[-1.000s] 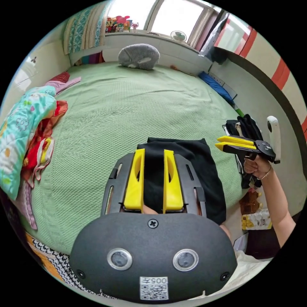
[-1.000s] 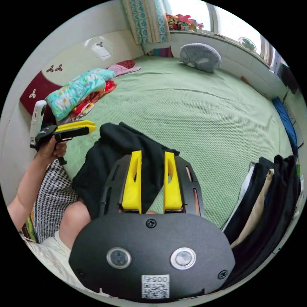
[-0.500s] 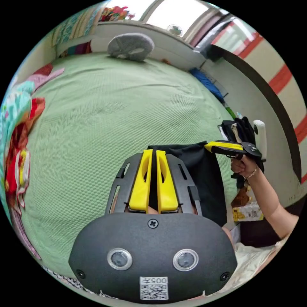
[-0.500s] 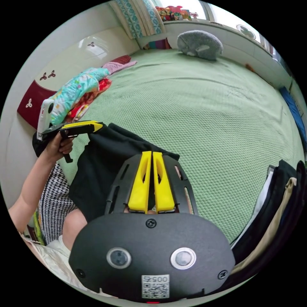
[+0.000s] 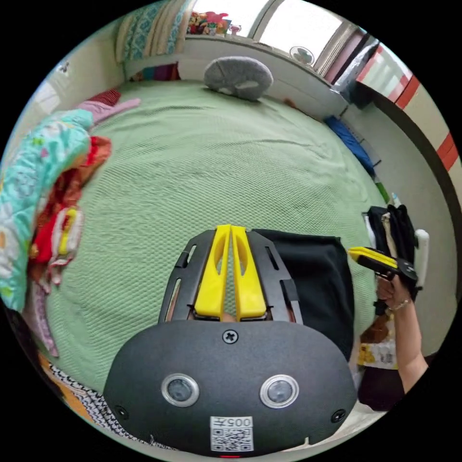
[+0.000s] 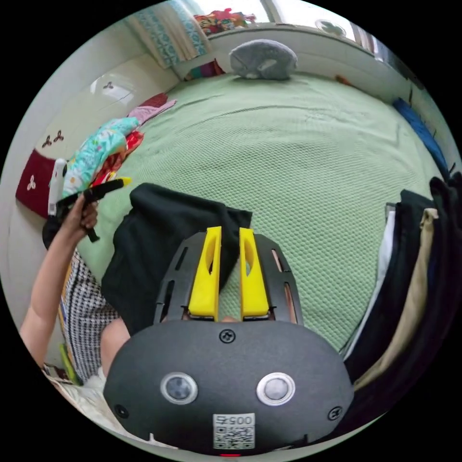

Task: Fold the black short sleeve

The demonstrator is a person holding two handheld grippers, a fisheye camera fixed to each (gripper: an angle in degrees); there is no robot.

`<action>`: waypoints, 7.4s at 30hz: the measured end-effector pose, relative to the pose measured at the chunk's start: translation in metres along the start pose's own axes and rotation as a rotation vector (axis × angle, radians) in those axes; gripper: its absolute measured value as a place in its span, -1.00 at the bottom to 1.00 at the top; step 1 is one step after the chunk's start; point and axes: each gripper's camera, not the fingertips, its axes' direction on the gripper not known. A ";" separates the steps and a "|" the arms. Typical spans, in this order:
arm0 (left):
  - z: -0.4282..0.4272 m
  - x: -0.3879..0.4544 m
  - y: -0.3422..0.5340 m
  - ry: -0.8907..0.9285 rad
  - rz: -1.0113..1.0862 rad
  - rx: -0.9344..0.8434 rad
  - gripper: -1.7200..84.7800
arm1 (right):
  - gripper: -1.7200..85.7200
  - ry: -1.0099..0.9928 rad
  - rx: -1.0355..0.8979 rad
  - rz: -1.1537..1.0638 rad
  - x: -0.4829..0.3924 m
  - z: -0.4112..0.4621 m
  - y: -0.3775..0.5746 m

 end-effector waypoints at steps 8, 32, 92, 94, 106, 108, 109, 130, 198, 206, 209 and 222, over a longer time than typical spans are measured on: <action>-0.046 0.056 0.104 0.150 0.155 -0.017 -0.83 | -0.72 -0.057 0.023 -0.233 -0.087 -0.038 0.120; -0.001 0.161 0.229 -0.226 0.012 -0.215 -0.75 | -0.87 0.187 -0.172 0.137 -0.147 0.015 0.219; 0.030 0.379 0.352 -0.403 0.206 -0.194 -0.86 | -0.98 0.061 -0.145 0.084 -0.164 -0.013 0.248; 0.032 0.388 0.356 -0.429 0.218 -0.193 -0.86 | -0.98 0.054 -0.153 0.080 -0.164 -0.013 0.244; 0.032 0.410 0.375 -0.455 0.240 -0.169 -0.86 | -0.99 0.059 -0.189 0.006 -0.176 -0.031 0.218; 0.029 0.411 0.377 -0.455 0.248 -0.169 -0.86 | -0.99 0.065 -0.159 -0.030 -0.182 -0.047 0.211; 0.025 0.413 0.379 -0.464 0.254 -0.172 -0.86 | -0.98 0.086 -0.126 -0.045 -0.184 -0.058 0.206; 0.028 0.396 0.394 -0.644 0.201 0.044 -0.86 | -0.76 0.235 -0.171 -0.041 -0.163 0.012 0.125; -0.030 0.042 0.344 0.020 -0.181 0.023 -0.53 | -0.94 0.191 0.010 -0.072 -0.101 0.007 -0.041; -0.013 0.040 0.317 -0.047 -0.128 -0.124 -0.61 | -0.94 0.182 0.008 -0.067 -0.110 0.009 -0.042; -0.009 0.031 0.304 -0.026 -0.110 -0.152 -0.66 | -0.95 0.142 -0.028 -0.126 -0.120 0.015 -0.041; -0.097 0.010 0.303 0.009 -0.145 0.002 -0.81 | -0.96 0.194 0.158 -0.239 -0.215 -0.072 -0.048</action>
